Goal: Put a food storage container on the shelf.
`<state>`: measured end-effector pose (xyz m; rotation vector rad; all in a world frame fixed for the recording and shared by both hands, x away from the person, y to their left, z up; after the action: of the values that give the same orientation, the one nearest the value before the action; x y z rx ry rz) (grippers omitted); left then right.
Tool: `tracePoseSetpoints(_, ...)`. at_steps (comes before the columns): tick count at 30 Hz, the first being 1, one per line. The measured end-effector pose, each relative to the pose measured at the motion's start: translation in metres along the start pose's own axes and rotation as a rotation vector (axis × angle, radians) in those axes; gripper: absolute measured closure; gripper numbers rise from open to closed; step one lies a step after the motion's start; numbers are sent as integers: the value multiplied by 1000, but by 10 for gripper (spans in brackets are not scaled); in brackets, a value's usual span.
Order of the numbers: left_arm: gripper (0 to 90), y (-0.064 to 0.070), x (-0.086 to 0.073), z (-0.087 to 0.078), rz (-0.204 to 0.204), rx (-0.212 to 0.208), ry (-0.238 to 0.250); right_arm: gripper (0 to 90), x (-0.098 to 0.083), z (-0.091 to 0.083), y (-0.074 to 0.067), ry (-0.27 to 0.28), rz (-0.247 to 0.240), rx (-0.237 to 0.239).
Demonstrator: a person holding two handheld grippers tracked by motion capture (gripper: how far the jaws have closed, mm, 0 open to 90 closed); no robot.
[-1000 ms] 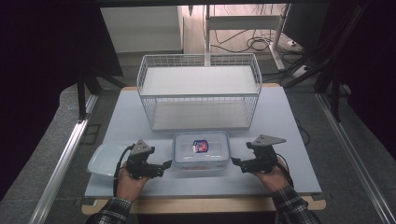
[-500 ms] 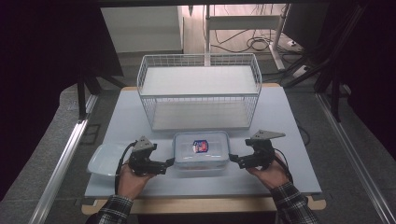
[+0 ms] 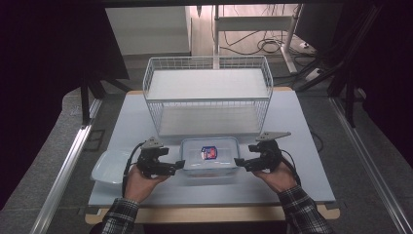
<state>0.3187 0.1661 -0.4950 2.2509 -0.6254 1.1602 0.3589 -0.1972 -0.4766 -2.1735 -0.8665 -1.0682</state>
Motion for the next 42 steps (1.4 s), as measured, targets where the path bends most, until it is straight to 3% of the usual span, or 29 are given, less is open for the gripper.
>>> tracePoseSetpoints(5,147,-7,3,14,-32,-52,-38,157,4,10,5,-23,28,42)
tracePoseSetpoints(9,135,-10,0,26,-64,-98,-76,161,2,23,9,-76,69,102)
tracePoseSetpoints(11,139,-12,-1,31,-102,-161,-92,149,-1,33,11,-113,103,138)
tracePoseSetpoints(18,94,-19,-5,43,-198,-258,-119,137,-2,40,21,-120,191,192)
tracePoseSetpoints(19,85,-19,-6,45,-217,-278,-116,135,-3,44,24,-132,221,227)
tracePoseSetpoints(24,75,-19,-8,46,-246,-282,-118,142,-4,46,26,-137,254,234)
tracePoseSetpoints(26,177,-23,-6,39,-273,-284,-119,193,-2,41,25,-149,247,227)
tracePoseSetpoints(30,194,-20,-8,36,-266,-280,-108,241,-3,37,24,-167,277,240)
tracePoseSetpoints(32,276,-21,-9,32,-288,-277,-86,286,-4,34,26,-181,298,256)
tracePoseSetpoints(33,276,-22,-10,28,-295,-284,-68,307,-4,32,26,-182,296,263)
tracePoseSetpoints(37,420,-21,-12,20,-297,-295,-32,447,-4,20,26,-145,308,266)
tracePoseSetpoints(42,457,-19,-14,14,-306,-297,-8,479,-3,15,24,-128,314,253)
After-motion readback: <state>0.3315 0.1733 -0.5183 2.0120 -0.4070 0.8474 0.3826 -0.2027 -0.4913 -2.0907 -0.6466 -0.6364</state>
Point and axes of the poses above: each handheld gripper's, and its own axes: z roughly forward along the jaws, x roughly out of its top, y roughly to its right, the point moved 1 cm from there along z, roughly forward along the jaws, and after that the axes turned 7 degrees about y, right-handed, at the moved point
